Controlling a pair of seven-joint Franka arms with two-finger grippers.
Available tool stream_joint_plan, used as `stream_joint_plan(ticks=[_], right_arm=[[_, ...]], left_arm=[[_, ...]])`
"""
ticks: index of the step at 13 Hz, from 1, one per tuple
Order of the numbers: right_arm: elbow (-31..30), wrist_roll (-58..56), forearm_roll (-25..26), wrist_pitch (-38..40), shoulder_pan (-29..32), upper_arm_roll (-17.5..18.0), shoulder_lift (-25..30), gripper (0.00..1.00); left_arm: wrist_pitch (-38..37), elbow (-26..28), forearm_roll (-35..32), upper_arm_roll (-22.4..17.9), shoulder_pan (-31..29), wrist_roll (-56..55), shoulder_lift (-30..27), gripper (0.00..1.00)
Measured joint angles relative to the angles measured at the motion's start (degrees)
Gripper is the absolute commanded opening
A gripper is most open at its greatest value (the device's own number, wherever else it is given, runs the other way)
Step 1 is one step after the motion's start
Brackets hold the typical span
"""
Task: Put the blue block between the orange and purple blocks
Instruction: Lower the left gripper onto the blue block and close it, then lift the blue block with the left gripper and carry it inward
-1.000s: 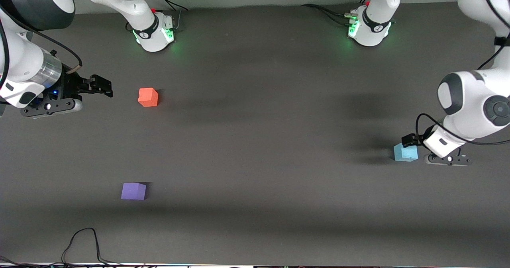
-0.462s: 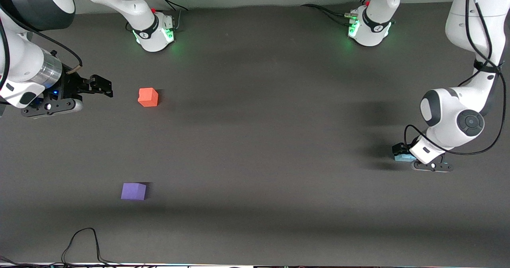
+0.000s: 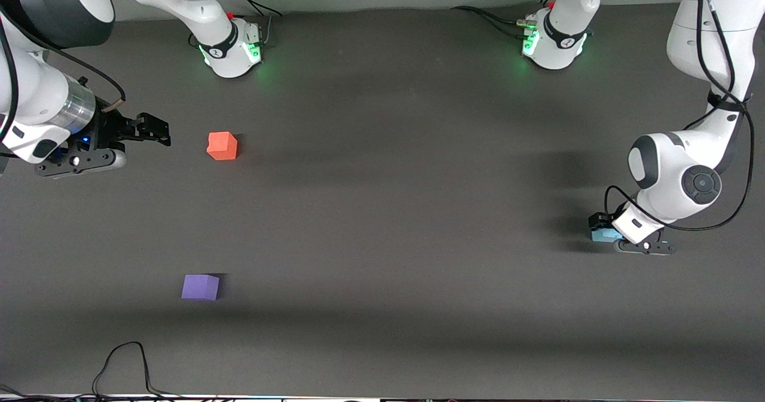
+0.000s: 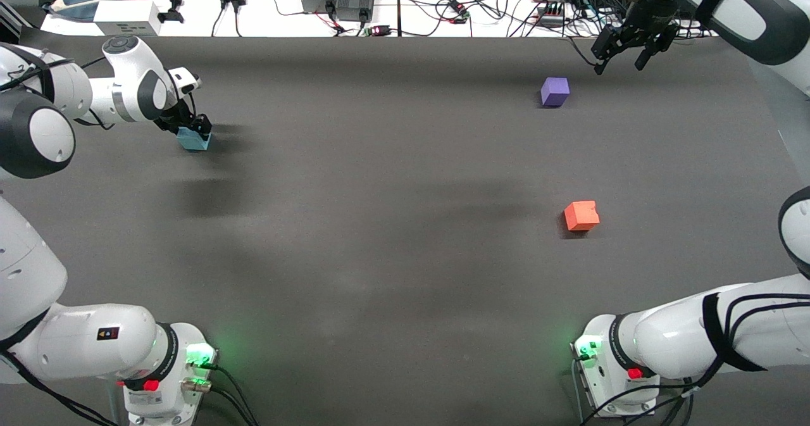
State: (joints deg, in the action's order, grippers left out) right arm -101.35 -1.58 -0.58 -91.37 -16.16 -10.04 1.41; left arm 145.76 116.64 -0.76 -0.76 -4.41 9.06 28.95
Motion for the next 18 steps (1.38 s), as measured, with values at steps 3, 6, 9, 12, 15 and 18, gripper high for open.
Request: stream_joint_plan(ticks=[3, 6, 9, 12, 15, 18], right_arm=[[-0.6, 0.0, 0.0, -0.7, 0.0, 0.0, -0.5, 1.00], [-0.7, 0.0, 0.0, -0.7, 0.0, 0.0, -0.5, 1.00], [-0.7, 0.0, 0.0, -0.8, 0.0, 0.0, -0.5, 1.00], [-0.7, 0.0, 0.0, -0.8, -0.1, 0.0, -0.5, 1.00], [-0.7, 0.0, 0.0, -0.8, -0.1, 0.0, -0.5, 1.00], [-0.7, 0.0, 0.0, -0.8, -0.1, 0.0, -0.5, 1.00]], left_arm=[[-0.2, -0.2, 0.0, -0.1, 0.0, 0.0, -0.2, 0.38], [-11.2, -6.3, 0.0, -1.0, -0.2, 0.0, -2.2, 0.38], [-33.8, -21.5, 0.0, -1.1, -0.2, 0.0, -5.7, 0.38], [-47.5, -32.7, 0.5, 0.3, 0.4, -3.1, -6.7, 0.38], [-53.8, -39.3, 0.9, 6.2, 3.7, -18.4, -6.6, 0.37], [-53.0, -40.9, 0.9, 11.3, 12.5, -38.8, -5.3, 0.34]])
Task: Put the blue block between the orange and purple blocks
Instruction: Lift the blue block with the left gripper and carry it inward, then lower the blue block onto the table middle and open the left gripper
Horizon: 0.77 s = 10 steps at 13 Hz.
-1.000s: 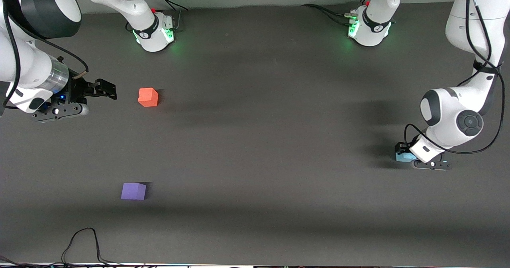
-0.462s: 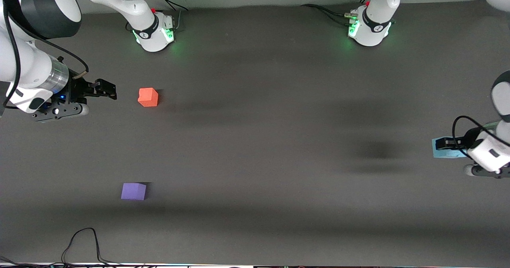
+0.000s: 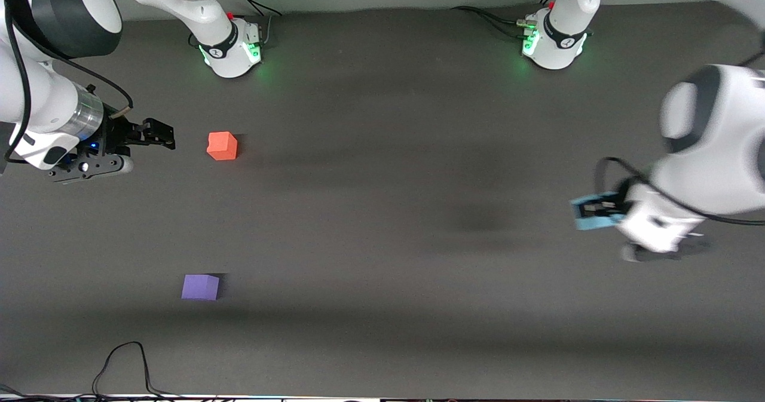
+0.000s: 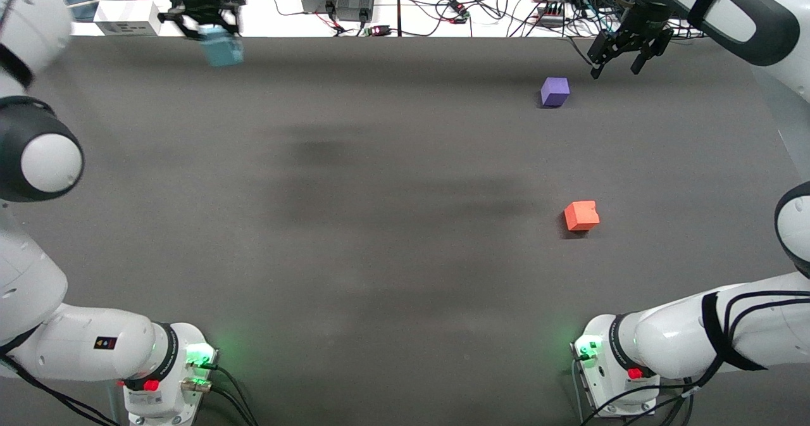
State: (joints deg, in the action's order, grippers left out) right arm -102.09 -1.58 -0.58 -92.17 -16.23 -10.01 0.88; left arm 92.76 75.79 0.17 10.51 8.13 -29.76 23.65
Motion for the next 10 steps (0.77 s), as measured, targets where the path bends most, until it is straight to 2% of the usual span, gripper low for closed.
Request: stream_joint_plan(ticks=[4, 7, 10], right_arm=[[0.0, 0.0, 0.0, 0.0, 0.0, 0.0, 0.0, 1.00], [0.0, 0.0, 0.0, 0.0, 0.0, 0.0, 0.0, 1.00], [-0.1, 0.0, 0.0, 0.0, 0.0, 0.0, 0.0, 1.00]], left_arm=[[9.5, -1.1, -2.0, 0.4, 16.2, -20.1, 5.4, 0.34], [14.1, -3.0, -5.3, 0.3, 25.2, -28.4, 10.8, 0.33], [20.8, -5.8, -9.5, 0.2, 33.0, -33.4, 19.3, 0.33]])
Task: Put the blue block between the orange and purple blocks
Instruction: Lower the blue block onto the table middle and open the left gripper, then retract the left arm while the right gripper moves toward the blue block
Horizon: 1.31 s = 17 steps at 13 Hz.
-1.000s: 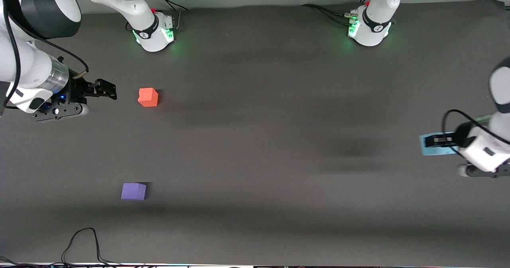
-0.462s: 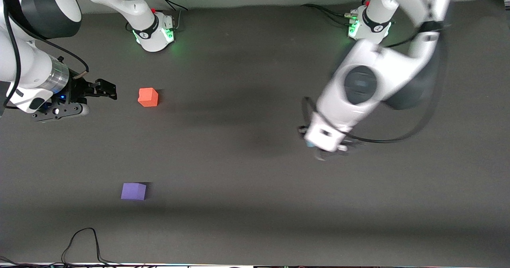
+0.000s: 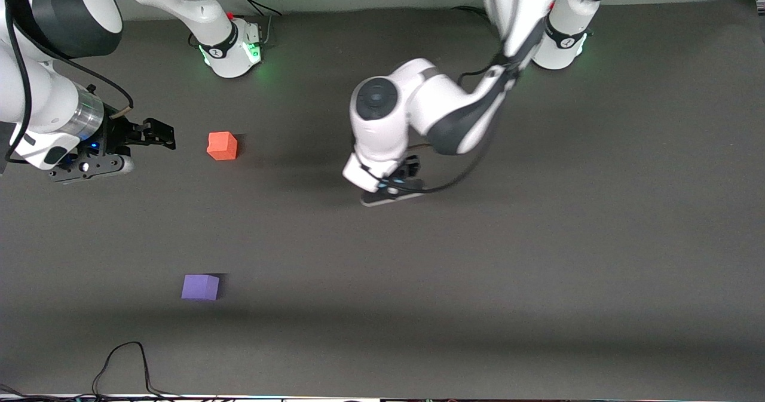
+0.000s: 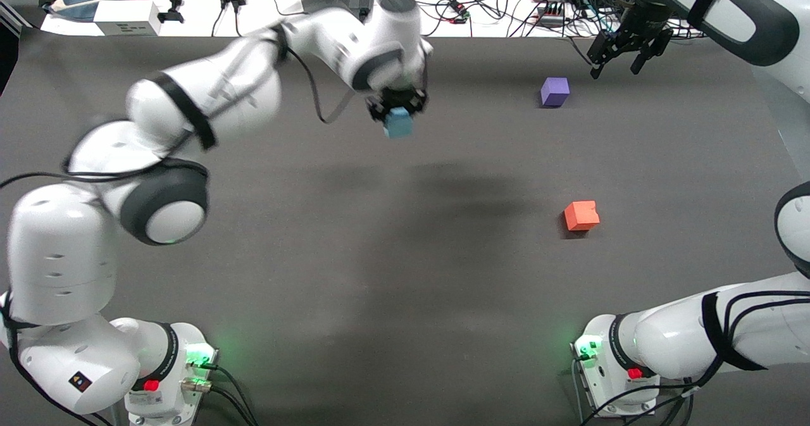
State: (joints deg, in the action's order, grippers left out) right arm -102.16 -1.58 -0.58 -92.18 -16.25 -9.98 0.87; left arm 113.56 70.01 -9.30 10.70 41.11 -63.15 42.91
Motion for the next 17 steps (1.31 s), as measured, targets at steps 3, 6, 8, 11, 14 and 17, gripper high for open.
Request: stream_joint_plan(ticks=[3, 6, 8, 11, 14, 17], right_arm=[[-0.1, 0.0, 0.0, 0.0, 0.0, 0.0, 0.0, 1.00], [-0.2, 0.0, 0.0, 0.0, 0.0, 0.0, 0.0, 1.00], [-0.3, 0.0, 0.0, 0.0, 0.0, 0.0, 0.0, 1.00], [-0.4, 0.0, 0.0, 0.0, 0.0, 0.0, 0.0, 1.00], [-0.4, 0.0, 0.0, 0.0, 0.0, 0.0, 0.0, 1.00], [-0.4, 0.0, 0.0, 0.0, 0.0, 0.0, 0.0, 1.00]], left_arm=[[6.6, -1.0, -1.6, -0.2, 4.6, -0.6, 7.1, 0.33], [9.9, -1.6, -2.9, -0.2, 6.2, -0.6, 11.6, 0.37], [11.5, -1.7, -3.4, -0.4, 6.3, -0.6, 13.2, 0.79], [11.5, -2.3, -3.4, -0.9, 6.2, -0.6, 13.2, 0.97], [9.0, -4.1, -3.2, -0.9, 5.1, -0.6, 12.5, 1.00], [0.8, -7.0, 0.6, 1.4, -1.3, 0.6, 7.4, 1.00]])
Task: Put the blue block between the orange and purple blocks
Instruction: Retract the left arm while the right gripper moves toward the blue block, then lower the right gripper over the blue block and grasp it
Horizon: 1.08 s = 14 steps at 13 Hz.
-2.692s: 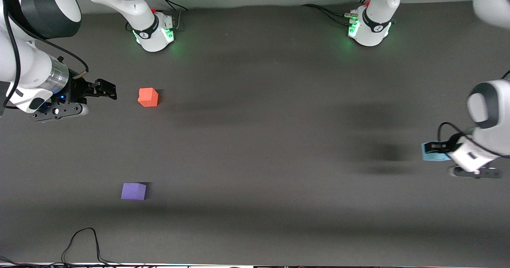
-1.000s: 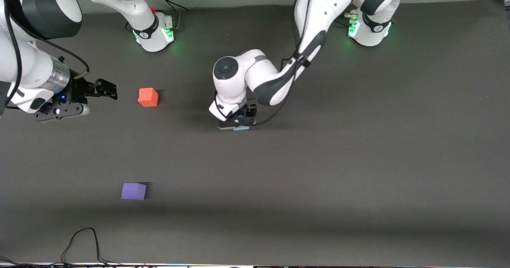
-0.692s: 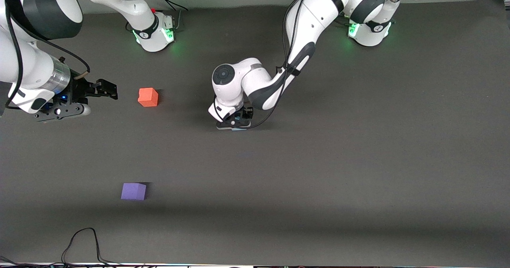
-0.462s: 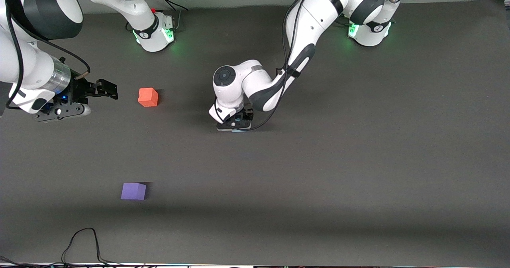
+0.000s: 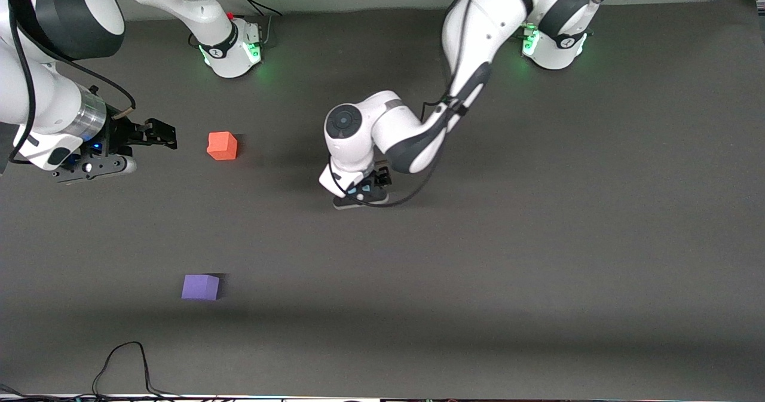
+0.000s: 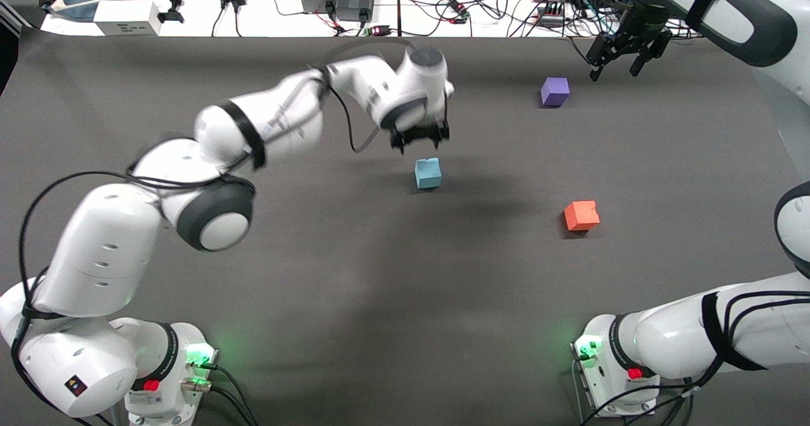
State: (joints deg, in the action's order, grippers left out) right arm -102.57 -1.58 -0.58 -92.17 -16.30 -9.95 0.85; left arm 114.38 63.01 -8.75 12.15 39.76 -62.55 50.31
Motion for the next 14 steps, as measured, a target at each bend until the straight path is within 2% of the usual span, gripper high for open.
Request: stream_joint_plan(ticks=[4, 8, 11, 14], right_arm=[[0.0, 0.0, 0.0, 0.0, -0.1, 0.0, 0.0, 1.00], [0.0, 1.4, -0.4, 0.0, -2.6, 0.2, 0.0, 1.00], [0.7, 10.7, -0.8, -0.5, -9.5, 0.6, -0.6, 1.00], [6.3, 23.9, -1.5, -1.4, -20.7, 0.9, -4.5, 1.00]], left_arm=[[-17.2, 0.6, 7.6, 4.8, -16.7, 11.9, -13.9, 1.00], [-26.8, 9.5, 10.7, 5.4, -34.8, 27.6, -27.6, 1.00], [-28.7, 16.8, 10.9, 5.4, -45.7, 41.2, -34.2, 1.00], [-27.8, 24.5, 11.0, 5.4, -52.6, 50.5, -39.6, 1.00]])
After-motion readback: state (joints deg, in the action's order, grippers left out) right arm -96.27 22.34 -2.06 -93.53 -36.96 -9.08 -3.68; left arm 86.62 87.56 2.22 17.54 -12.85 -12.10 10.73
